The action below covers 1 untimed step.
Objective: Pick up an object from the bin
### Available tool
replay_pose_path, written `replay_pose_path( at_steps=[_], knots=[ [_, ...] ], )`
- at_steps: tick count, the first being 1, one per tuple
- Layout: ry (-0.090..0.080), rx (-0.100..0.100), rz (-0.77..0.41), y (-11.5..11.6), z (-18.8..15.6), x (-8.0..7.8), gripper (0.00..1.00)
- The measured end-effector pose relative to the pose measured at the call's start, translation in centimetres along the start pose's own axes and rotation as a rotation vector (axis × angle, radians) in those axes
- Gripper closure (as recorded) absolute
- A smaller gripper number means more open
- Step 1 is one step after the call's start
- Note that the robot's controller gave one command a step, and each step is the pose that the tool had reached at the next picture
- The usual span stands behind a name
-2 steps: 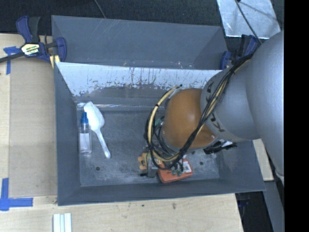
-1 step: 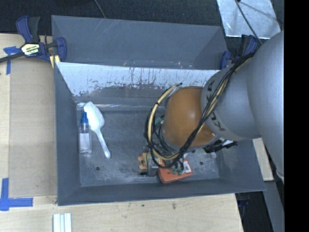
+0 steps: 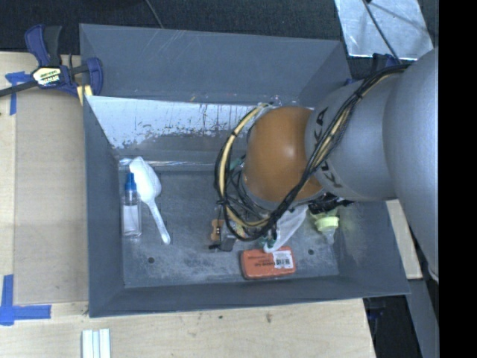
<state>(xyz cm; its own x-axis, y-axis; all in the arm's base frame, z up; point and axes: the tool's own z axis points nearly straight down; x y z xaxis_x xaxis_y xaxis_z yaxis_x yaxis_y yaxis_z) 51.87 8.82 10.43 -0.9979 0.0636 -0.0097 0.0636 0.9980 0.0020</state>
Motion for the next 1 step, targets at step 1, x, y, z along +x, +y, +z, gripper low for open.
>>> replay_pose_path(
  at_steps=[1],
  knots=[
    [0.009,0.002,0.007,-2.61,-8.91,1.59,1.00]
  ],
)
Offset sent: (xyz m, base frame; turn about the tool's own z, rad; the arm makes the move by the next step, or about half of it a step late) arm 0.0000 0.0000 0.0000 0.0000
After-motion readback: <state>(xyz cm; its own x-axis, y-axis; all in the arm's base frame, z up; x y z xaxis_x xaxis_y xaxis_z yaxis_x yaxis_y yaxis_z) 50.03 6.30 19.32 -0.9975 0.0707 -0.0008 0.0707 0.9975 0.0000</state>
